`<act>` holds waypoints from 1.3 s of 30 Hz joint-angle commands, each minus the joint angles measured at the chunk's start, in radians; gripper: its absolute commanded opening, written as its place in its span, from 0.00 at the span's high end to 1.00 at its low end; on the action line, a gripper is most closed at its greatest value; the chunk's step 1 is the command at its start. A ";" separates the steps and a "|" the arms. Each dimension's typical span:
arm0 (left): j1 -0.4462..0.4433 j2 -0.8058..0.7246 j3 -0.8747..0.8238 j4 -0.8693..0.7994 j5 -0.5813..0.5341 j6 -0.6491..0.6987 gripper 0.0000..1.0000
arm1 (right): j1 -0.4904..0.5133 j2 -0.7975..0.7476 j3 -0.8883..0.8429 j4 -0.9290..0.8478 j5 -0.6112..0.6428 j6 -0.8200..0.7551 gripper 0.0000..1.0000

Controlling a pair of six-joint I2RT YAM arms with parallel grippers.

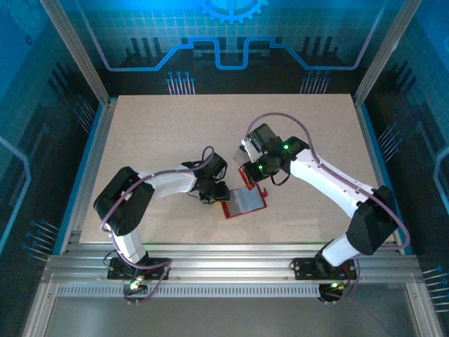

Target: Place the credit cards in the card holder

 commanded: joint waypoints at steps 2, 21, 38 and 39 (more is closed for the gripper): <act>-0.009 0.029 0.036 -0.050 -0.034 0.043 0.73 | -0.036 -0.055 -0.108 0.129 -0.131 0.066 1.00; -0.008 0.067 0.032 -0.073 -0.048 0.074 0.76 | -0.162 -0.058 -0.487 0.605 -0.381 0.219 1.00; -0.008 0.071 0.026 -0.061 -0.037 0.060 0.76 | -0.194 0.044 -0.509 0.650 -0.388 0.200 1.00; -0.008 0.071 0.024 -0.060 -0.037 0.060 0.76 | -0.196 0.046 -0.508 0.648 -0.384 0.197 1.00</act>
